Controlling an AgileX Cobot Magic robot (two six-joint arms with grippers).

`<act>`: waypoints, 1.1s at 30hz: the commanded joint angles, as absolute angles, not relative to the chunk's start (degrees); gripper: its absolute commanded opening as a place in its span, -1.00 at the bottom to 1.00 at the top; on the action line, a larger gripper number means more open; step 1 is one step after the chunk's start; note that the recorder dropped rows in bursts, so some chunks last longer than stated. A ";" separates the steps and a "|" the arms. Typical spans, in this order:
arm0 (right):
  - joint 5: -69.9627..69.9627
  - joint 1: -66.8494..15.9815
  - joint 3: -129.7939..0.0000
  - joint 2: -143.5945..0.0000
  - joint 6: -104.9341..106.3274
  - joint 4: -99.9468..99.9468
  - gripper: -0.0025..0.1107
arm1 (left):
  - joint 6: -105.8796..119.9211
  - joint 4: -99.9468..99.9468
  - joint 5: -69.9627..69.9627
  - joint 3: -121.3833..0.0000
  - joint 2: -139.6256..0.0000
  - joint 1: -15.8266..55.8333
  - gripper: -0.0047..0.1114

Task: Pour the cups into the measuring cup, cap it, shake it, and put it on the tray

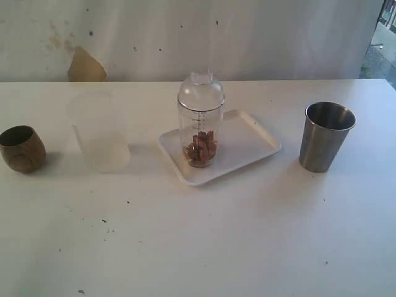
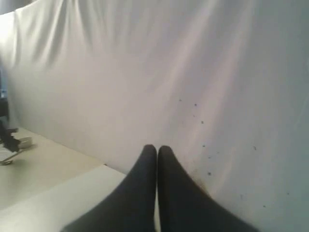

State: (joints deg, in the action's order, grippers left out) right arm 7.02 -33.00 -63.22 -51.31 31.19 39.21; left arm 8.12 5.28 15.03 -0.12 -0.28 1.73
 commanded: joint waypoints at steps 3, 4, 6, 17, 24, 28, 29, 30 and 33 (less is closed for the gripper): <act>25.29 -32.49 -62.33 -38.71 30.81 38.44 -0.96 | 8.19 5.10 14.58 0.00 0.00 2.02 -0.91; 26.38 -32.49 -61.59 -36.75 30.81 37.54 -0.96 | 8.19 5.10 14.58 0.00 0.00 2.02 -0.91; 26.88 -32.49 -59.75 -32.79 28.67 34.45 -0.96 | 8.19 5.10 14.58 0.00 0.00 2.02 -0.91; 30.48 -32.49 -53.90 -12.86 14.07 22.67 -0.96 | 8.19 5.10 14.58 0.00 0.00 2.02 -0.91; 30.81 -32.49 -53.90 -7.03 14.07 24.67 -0.96 | 8.19 5.10 14.58 0.00 0.00 2.02 -0.91; 30.81 -32.49 -53.90 -4.61 13.25 24.67 -0.96 | 8.19 5.10 14.58 0.00 0.00 2.02 -0.91; 30.81 -32.49 -53.90 -4.39 13.25 24.67 -0.96 | 8.19 5.10 14.58 0.00 0.00 2.02 -0.91; 30.70 -32.49 -53.90 -4.04 13.25 24.67 -0.96 | 8.19 5.10 14.58 0.00 0.00 2.02 -0.91; 30.73 -32.49 -53.66 -3.30 13.25 24.81 -0.96 | 8.19 5.10 14.58 0.00 0.00 2.02 -0.91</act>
